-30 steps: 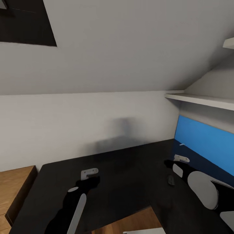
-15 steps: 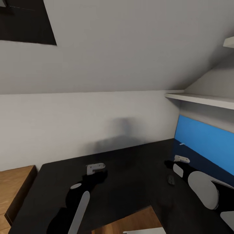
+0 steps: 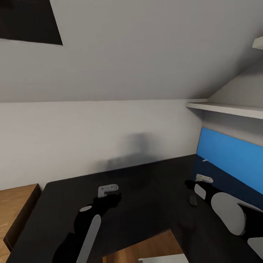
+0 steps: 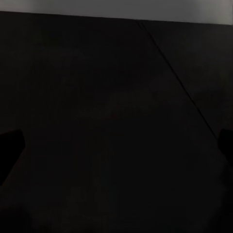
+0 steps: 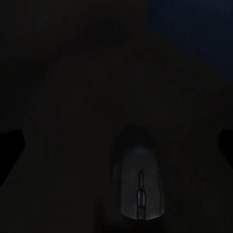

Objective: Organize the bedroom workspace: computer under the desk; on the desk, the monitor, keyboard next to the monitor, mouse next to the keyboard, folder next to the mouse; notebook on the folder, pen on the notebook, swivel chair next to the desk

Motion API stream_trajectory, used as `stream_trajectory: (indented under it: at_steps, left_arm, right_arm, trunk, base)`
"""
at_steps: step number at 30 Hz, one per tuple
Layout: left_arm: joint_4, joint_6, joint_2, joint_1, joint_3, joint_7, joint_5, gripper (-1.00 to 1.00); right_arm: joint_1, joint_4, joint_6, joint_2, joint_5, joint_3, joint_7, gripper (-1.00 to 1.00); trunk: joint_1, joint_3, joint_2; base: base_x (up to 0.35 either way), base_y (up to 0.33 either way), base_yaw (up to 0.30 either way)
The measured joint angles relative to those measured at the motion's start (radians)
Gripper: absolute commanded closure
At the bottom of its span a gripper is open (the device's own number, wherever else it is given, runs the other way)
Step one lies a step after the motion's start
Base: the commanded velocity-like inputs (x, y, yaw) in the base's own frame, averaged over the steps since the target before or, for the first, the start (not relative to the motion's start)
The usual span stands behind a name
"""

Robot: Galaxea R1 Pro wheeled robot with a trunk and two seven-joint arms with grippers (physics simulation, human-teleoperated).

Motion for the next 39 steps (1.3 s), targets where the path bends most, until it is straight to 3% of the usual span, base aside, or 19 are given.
stream_trajectory:
  at_steps: [14,16,25,31,39]
  left_arm:
    - [0.0,0.0,0.0,0.0,0.002,0.0,-0.001,-1.0]
    - [0.0,0.0,0.0,0.0,0.003,0.0,-0.002,-1.0]
    - [0.0,-0.001,0.0,0.0,0.003,0.0,-0.002,-1.0]
    - [0.0,-0.001,0.0,0.0,0.002,0.0,-0.002,-1.0]
    - [0.0,-0.001,0.0,0.0,0.003,0.0,-0.002,-1.0]
  right_arm:
    - [0.0,0.0,0.004,-0.002,-0.007,0.0,0.001,-1.0]
    - [0.0,-0.001,0.005,-0.006,-0.035,-0.002,0.001,-1.0]
    - [0.0,-0.001,0.005,-0.019,-0.054,-0.003,0.002,-1.0]
    - [0.0,-0.001,0.001,-0.025,-0.116,-0.005,0.004,-1.0]
    - [0.0,0.0,0.0,-0.038,-0.15,-0.006,0.004,-1.0]
  trunk:
    - [0.054,-0.044,-0.098]
    - [0.061,-0.05,-0.112]
    - [0.096,-0.078,-0.175]
    - [0.119,-0.097,-0.217]
    - [0.15,-0.122,-0.273]
  base:
    - [0.0,0.0,0.0]
    - [0.0,0.0,0.0]
    - [0.0,0.0,0.0]
    - [0.0,0.0,0.0]
    - [0.0,0.0,0.0]
